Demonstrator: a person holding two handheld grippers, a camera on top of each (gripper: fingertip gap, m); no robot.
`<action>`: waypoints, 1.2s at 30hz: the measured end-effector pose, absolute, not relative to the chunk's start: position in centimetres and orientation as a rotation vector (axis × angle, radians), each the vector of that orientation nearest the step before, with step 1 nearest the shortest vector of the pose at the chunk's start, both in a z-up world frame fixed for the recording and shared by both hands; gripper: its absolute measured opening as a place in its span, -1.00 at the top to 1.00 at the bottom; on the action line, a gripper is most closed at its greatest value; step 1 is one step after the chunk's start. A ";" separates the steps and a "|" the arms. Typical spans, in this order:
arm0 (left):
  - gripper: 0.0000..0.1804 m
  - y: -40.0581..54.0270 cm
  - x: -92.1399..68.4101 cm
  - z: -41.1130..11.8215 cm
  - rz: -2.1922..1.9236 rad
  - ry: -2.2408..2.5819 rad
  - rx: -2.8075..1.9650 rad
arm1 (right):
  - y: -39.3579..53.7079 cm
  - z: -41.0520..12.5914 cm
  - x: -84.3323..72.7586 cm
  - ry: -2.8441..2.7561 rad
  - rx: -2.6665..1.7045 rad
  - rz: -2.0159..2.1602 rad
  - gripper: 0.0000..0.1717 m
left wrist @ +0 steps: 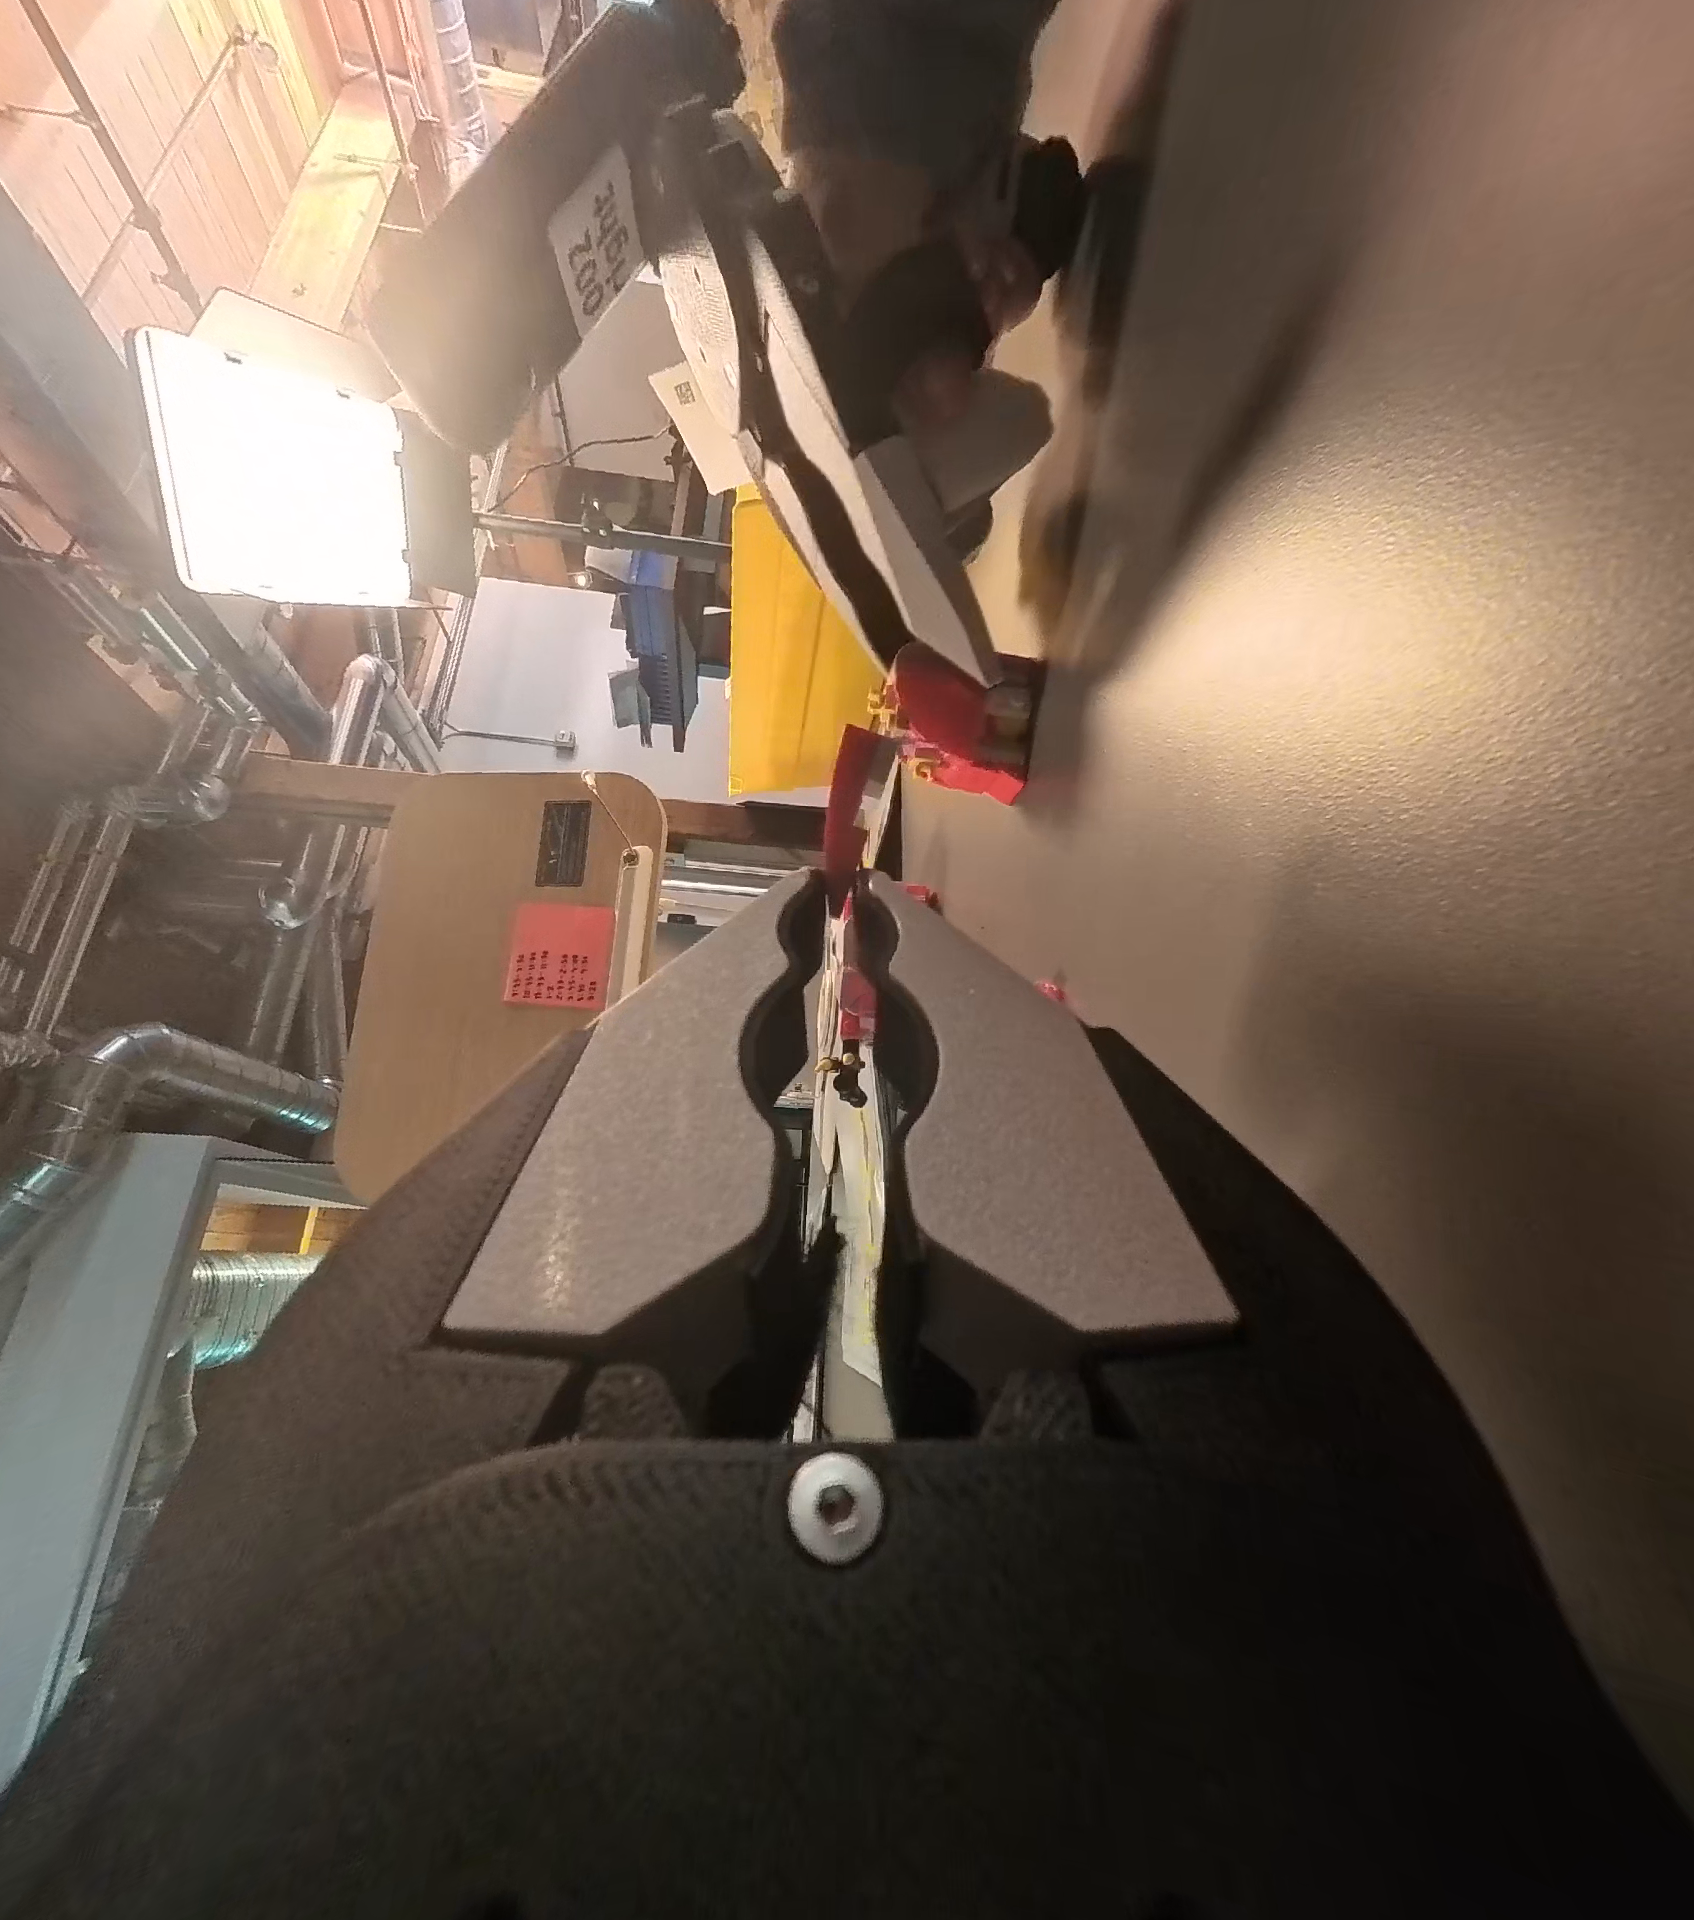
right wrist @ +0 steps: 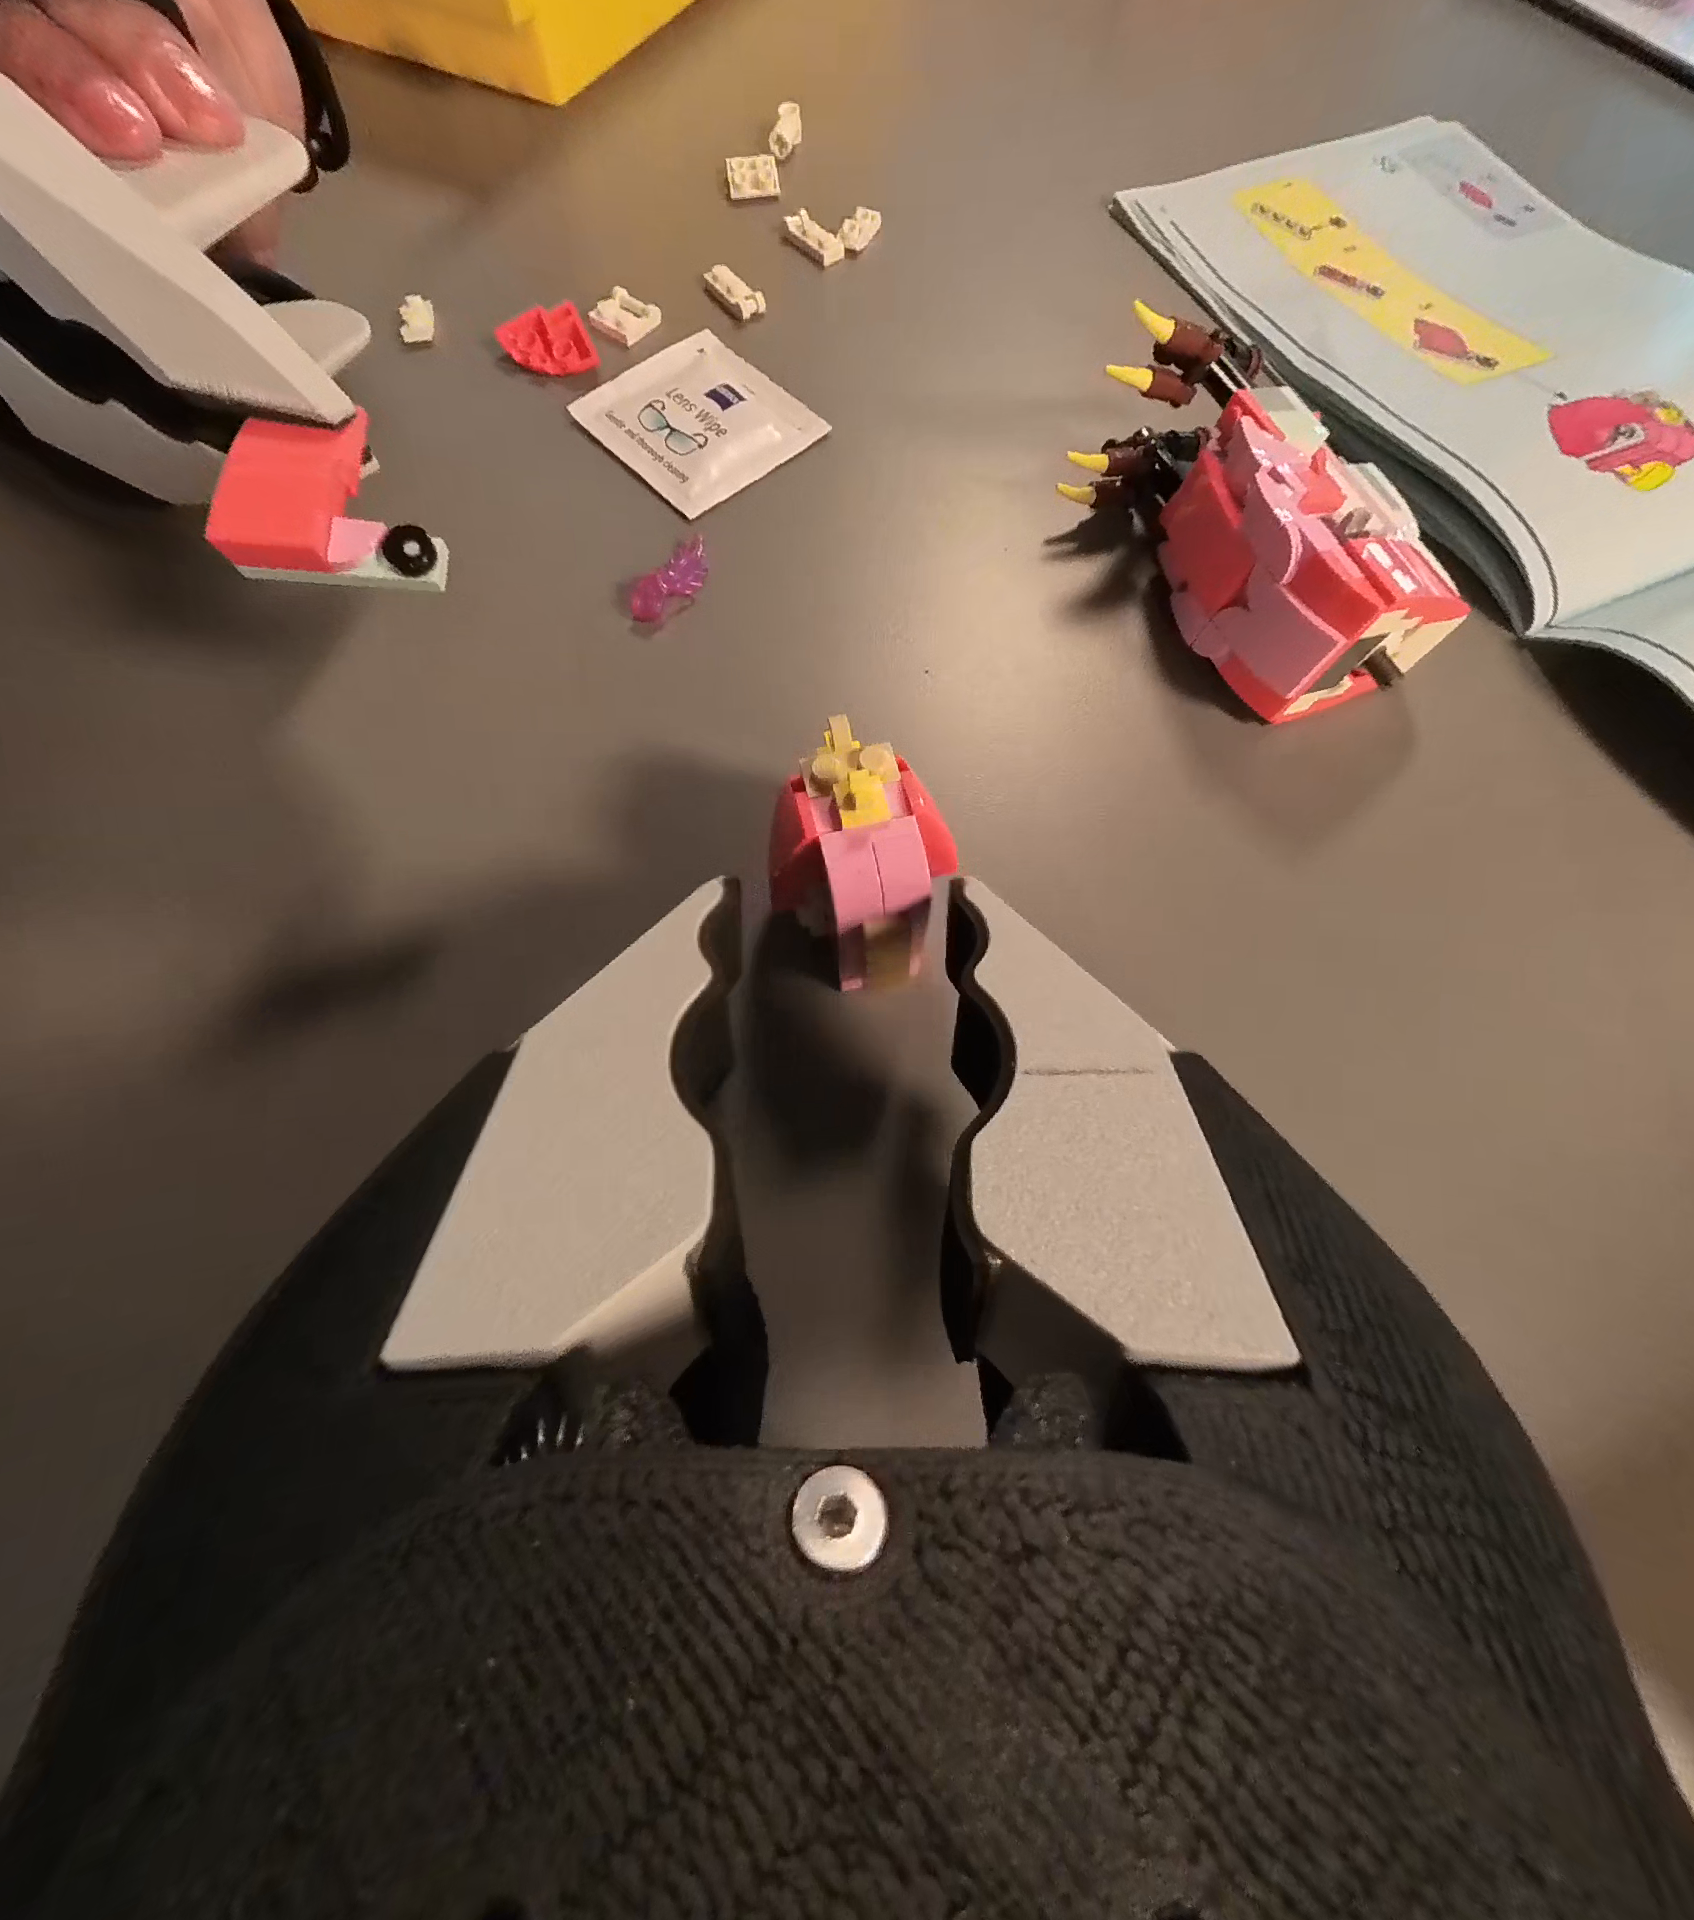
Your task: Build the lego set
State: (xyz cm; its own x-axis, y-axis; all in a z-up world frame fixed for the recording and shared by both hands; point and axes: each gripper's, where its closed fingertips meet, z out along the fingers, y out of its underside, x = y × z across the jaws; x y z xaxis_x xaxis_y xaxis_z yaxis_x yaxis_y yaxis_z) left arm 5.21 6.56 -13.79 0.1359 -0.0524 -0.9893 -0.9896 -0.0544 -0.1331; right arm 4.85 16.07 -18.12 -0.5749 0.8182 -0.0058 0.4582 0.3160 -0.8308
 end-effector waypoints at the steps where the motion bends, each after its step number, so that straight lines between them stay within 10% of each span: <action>1: 0.96 6.6 5.2 -13.8 1.118 1.125 -1.350 | 16.1 -18.2 4.9 -2.175 -1.140 1.156 0.51; 21: 0.96 6.6 5.0 -14.0 1.123 1.124 -1.363 | 12.1 -16.1 5.6 -2.144 -1.004 1.288 0.20; 36: 0.96 6.6 5.0 -14.1 1.118 1.128 -1.374 | 9.8 -17.0 7.7 -2.331 -1.070 1.374 0.49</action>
